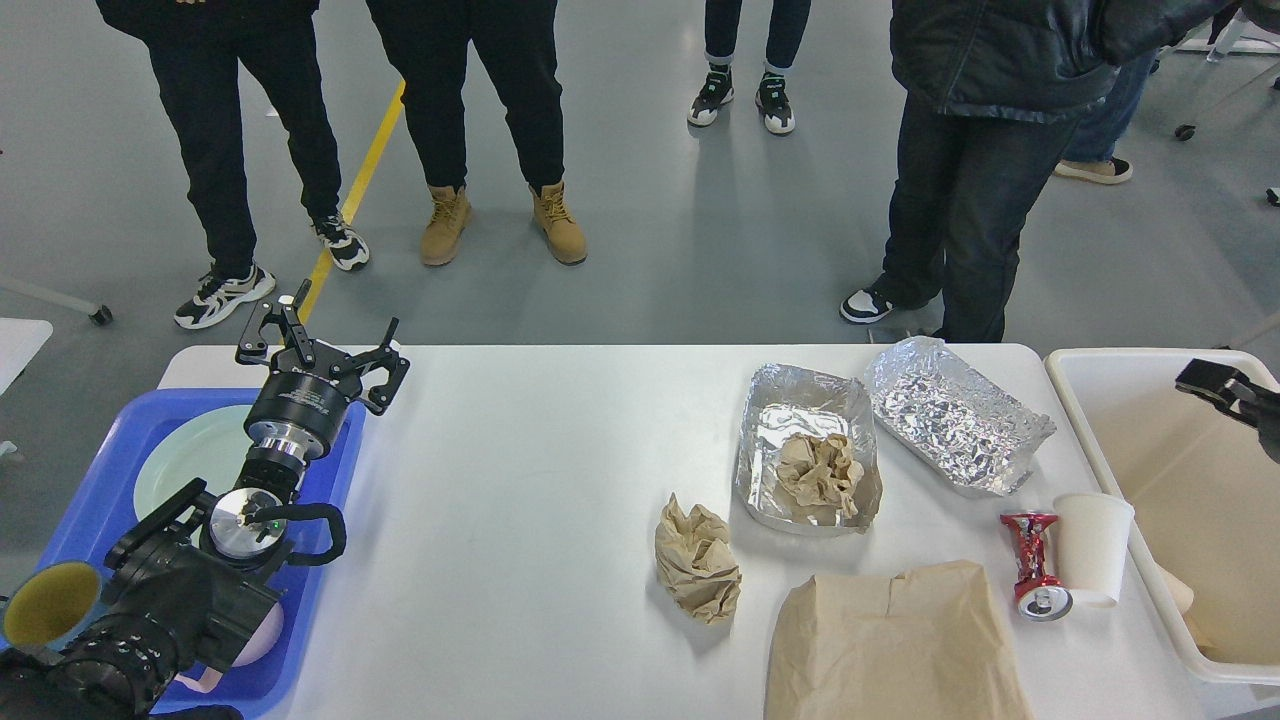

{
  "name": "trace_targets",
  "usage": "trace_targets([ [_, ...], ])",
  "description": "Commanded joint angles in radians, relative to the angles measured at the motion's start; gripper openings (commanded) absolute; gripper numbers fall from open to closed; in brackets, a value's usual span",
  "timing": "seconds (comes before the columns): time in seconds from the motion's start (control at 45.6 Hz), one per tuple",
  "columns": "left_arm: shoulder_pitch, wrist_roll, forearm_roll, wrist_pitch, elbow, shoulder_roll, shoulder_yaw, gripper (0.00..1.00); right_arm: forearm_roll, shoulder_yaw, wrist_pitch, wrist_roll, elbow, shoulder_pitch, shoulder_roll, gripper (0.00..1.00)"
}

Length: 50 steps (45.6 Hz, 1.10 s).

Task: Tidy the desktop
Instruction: 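Move the right gripper back down over the brown paper bag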

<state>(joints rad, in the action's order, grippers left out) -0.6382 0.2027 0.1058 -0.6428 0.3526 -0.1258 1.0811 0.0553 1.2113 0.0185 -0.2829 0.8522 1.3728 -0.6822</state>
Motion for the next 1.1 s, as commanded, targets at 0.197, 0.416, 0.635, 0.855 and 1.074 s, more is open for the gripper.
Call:
trace_targets([
  [0.197, 0.0, 0.0, 0.0, 0.0, 0.0, 0.0, 0.0, 0.96, 0.001, 0.14, 0.547, -0.001, 0.211, 0.446, 0.203, 1.0],
  [0.416, 0.0, 0.0, 0.0, 0.0, 0.0, 0.0, 0.0, 0.96, 0.008, 0.143, 0.941, -0.001, 0.255, 0.673, 0.339, 1.0],
  [0.635, 0.0, 0.0, 0.0, 0.0, 0.0, 0.0, -0.001, 0.96, 0.008, 0.149, 0.941, 0.001, 0.386, 0.91, 0.372, 1.0],
  [0.855, 0.0, 0.0, 0.0, 0.0, 0.0, 0.0, 0.0, 0.96, 0.008, 0.155, 0.941, 0.004, 0.36, 0.7, 0.366, 1.0],
  [1.074, 0.0, 0.001, 0.0, 0.0, 0.0, 0.0, 0.0, 0.96, 0.008, 0.151, 0.801, 0.005, 0.355, 0.39, 0.352, 1.0],
])
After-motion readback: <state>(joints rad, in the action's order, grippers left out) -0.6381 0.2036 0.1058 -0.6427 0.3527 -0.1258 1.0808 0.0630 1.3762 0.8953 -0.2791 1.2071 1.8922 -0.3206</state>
